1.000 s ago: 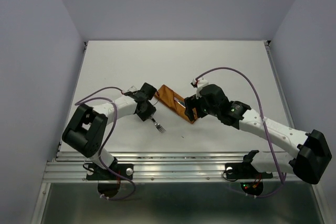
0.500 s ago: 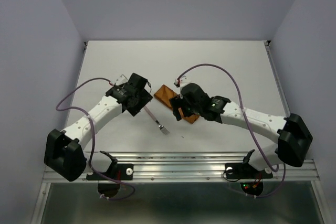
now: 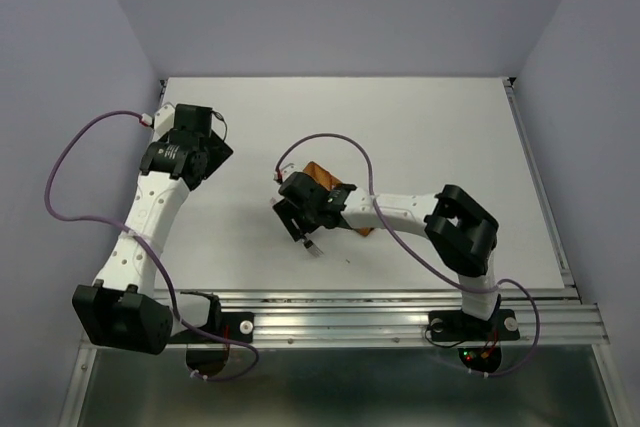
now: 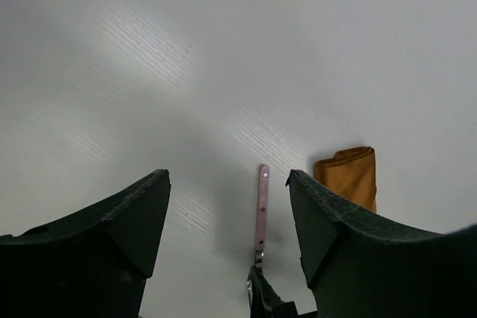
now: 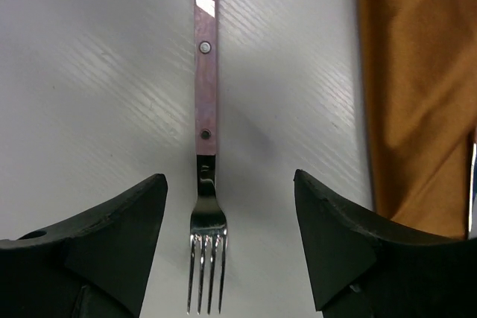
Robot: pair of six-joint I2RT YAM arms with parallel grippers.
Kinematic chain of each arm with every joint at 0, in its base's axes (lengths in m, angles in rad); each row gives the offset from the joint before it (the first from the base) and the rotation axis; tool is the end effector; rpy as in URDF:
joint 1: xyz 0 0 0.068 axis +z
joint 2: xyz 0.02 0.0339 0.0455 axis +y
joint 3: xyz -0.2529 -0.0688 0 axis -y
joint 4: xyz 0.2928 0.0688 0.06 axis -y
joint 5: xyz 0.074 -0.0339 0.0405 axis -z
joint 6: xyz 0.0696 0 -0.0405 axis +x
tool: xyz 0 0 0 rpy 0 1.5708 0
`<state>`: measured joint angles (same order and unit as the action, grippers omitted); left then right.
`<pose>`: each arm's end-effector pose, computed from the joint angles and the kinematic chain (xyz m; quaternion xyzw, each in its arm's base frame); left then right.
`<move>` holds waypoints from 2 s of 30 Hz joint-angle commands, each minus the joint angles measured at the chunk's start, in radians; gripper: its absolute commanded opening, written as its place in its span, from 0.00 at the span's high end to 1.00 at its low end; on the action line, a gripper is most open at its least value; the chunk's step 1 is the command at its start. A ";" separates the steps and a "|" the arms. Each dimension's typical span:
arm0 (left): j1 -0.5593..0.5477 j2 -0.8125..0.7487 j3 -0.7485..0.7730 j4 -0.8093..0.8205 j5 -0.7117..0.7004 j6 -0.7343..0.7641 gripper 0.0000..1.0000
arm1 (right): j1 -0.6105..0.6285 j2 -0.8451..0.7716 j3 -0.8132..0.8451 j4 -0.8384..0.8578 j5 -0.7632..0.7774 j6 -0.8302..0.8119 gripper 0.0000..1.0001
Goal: Fold the napkin into a case and place the utensils inside
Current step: Pick up the knife from the center of the board, then stuff the knife into the folded napkin.
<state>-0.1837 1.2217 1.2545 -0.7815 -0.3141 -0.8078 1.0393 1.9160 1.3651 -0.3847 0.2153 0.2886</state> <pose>0.3253 -0.0386 0.3253 -0.3375 0.8425 -0.0616 0.4153 0.2514 0.3982 0.1350 -0.3150 0.8910 0.1109 0.3074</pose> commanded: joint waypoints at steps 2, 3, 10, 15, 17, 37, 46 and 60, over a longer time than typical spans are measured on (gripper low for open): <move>0.030 -0.031 -0.004 -0.018 0.018 0.084 0.24 | 0.028 0.078 0.097 0.020 0.035 -0.016 0.27; 0.035 -0.045 -0.013 -0.013 0.021 0.085 0.24 | 0.028 0.092 0.103 0.021 0.024 -0.019 0.28; 0.066 -0.065 -0.064 0.024 0.067 0.111 0.24 | 0.048 0.192 0.164 0.024 0.035 -0.009 0.41; 0.067 -0.060 -0.076 0.031 0.078 0.117 0.24 | 0.057 0.222 0.178 0.027 0.073 -0.005 0.65; 0.067 -0.059 -0.086 0.039 0.087 0.119 0.24 | 0.057 0.207 0.163 0.064 0.065 -0.031 0.76; 0.064 0.205 -0.101 0.263 0.389 0.187 0.25 | 0.004 -0.274 -0.168 0.087 0.001 -0.259 0.99; -0.029 0.398 -0.006 0.283 0.397 0.205 0.25 | -0.136 -0.428 -0.299 -0.023 -0.024 -0.247 0.99; -0.105 0.702 0.175 0.291 0.431 0.202 0.28 | -0.196 -0.400 -0.382 -0.100 -0.033 -0.244 0.99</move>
<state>-0.2951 1.9148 1.3670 -0.4805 0.1146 -0.6212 0.8505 1.5173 0.9798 -0.4847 0.1864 0.0555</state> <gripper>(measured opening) 0.723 0.130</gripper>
